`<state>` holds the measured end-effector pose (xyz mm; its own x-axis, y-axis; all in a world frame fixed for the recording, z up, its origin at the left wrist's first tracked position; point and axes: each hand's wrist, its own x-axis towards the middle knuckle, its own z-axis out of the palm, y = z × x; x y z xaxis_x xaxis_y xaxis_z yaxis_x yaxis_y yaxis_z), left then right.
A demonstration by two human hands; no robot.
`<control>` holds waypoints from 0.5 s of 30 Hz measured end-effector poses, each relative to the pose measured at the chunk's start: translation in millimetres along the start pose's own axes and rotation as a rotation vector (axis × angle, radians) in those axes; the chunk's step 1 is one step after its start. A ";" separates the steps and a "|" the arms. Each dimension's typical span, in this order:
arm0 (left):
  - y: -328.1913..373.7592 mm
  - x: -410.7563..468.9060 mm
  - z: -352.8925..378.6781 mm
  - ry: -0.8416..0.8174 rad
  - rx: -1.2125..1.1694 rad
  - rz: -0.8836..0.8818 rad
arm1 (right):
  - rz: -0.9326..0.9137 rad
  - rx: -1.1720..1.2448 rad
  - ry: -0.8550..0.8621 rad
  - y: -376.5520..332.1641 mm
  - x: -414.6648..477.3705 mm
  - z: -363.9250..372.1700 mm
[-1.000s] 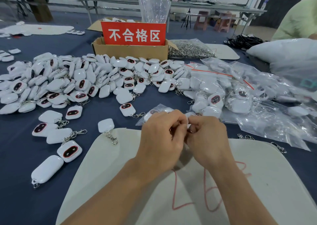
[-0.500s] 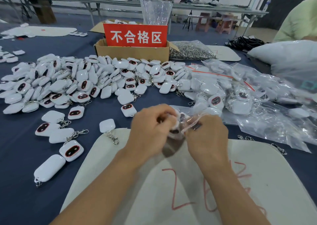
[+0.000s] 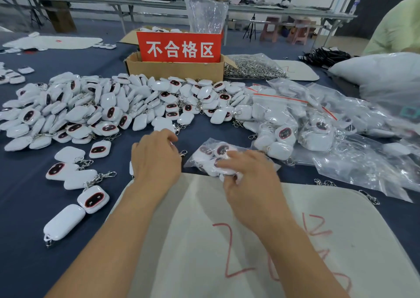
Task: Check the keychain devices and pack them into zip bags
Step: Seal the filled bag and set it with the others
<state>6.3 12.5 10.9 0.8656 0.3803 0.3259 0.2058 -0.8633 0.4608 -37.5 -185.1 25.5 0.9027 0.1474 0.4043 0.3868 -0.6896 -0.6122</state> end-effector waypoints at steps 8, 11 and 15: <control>1.7 0.6 -4.6 -0.073 0.114 -0.098 | 0.275 -0.046 -0.012 1.3 3.1 -0.4; 2.8 0.5 -5.1 -0.064 -0.009 -0.095 | 0.306 0.014 -0.053 4.3 3.4 0.0; 3.1 1.2 -6.1 -0.107 -0.138 -0.112 | 0.300 0.094 -0.056 7.6 3.8 1.5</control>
<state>5.2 12.3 17.8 0.8857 0.4278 0.1805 0.2454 -0.7613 0.6002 -30.9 -188.7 21.4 0.9871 -0.0121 0.1596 0.1150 -0.6401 -0.7597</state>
